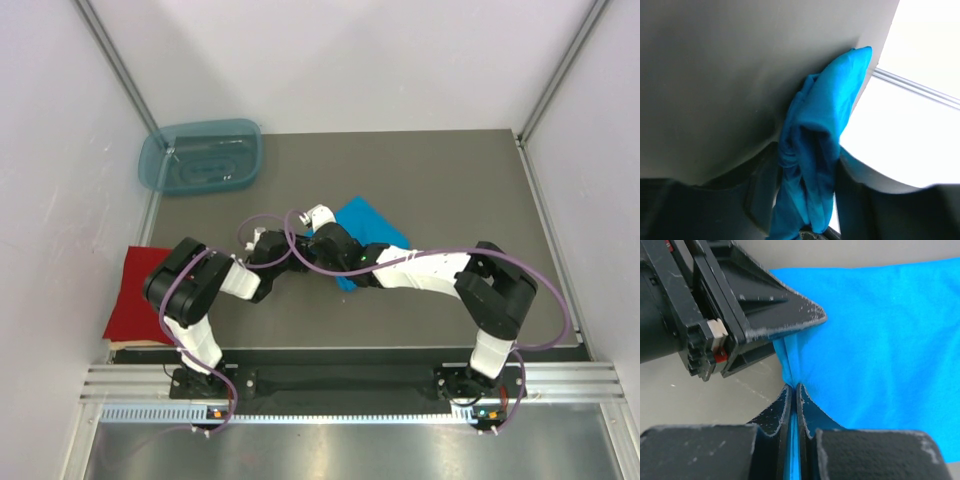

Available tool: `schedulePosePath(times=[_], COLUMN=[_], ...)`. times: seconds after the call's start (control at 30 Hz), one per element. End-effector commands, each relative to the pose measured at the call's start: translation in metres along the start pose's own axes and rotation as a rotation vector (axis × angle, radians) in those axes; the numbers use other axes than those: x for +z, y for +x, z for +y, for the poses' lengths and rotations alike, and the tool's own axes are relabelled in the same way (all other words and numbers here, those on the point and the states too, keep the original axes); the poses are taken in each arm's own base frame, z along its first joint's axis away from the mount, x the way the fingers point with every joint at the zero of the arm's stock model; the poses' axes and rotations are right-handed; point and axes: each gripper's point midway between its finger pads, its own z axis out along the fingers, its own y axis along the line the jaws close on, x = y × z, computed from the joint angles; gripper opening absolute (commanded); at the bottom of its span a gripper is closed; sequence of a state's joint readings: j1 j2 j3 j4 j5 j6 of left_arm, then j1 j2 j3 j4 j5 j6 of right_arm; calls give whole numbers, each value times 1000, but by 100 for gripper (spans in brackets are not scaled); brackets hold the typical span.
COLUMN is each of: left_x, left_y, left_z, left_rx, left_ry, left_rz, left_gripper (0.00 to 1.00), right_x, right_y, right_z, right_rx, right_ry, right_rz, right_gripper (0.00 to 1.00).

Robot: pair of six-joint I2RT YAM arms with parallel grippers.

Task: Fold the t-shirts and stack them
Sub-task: Neatly place the folded tshirt to the corner

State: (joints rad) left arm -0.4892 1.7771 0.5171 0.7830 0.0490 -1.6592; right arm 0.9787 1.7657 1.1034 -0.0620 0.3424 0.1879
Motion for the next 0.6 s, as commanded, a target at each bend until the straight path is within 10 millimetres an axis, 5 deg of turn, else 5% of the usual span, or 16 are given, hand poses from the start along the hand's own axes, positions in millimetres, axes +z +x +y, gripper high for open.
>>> schedulePosePath(times=[0.0, 0.23, 0.4, 0.47, 0.53, 0.57], left_x=[4, 6, -6, -15, -25, -32], left_y=[0, -7, -10, -16, -23, -29], left_z=[-21, -31, -28, -44, -32, -45], left_rx=[54, 161, 265, 337, 383, 428], left_ry=[63, 45, -20, -16, -118, -114], left_rz=[-21, -66, -84, -121, -144, -181], left_gripper=[47, 0, 0, 0, 0, 0], right_x=[-10, -11, -37, -54, -65, -75], right_y=[-32, -23, -30, -37, -37, -44], right_z=[4, 10, 3, 0, -5, -8], right_rx=[57, 86, 182, 214, 248, 262], right_ry=[-32, -55, -69, -81, -84, -89], right_rz=[-94, -68, -112, -142, -155, -176], right_gripper=[0, 5, 37, 43, 48, 49])
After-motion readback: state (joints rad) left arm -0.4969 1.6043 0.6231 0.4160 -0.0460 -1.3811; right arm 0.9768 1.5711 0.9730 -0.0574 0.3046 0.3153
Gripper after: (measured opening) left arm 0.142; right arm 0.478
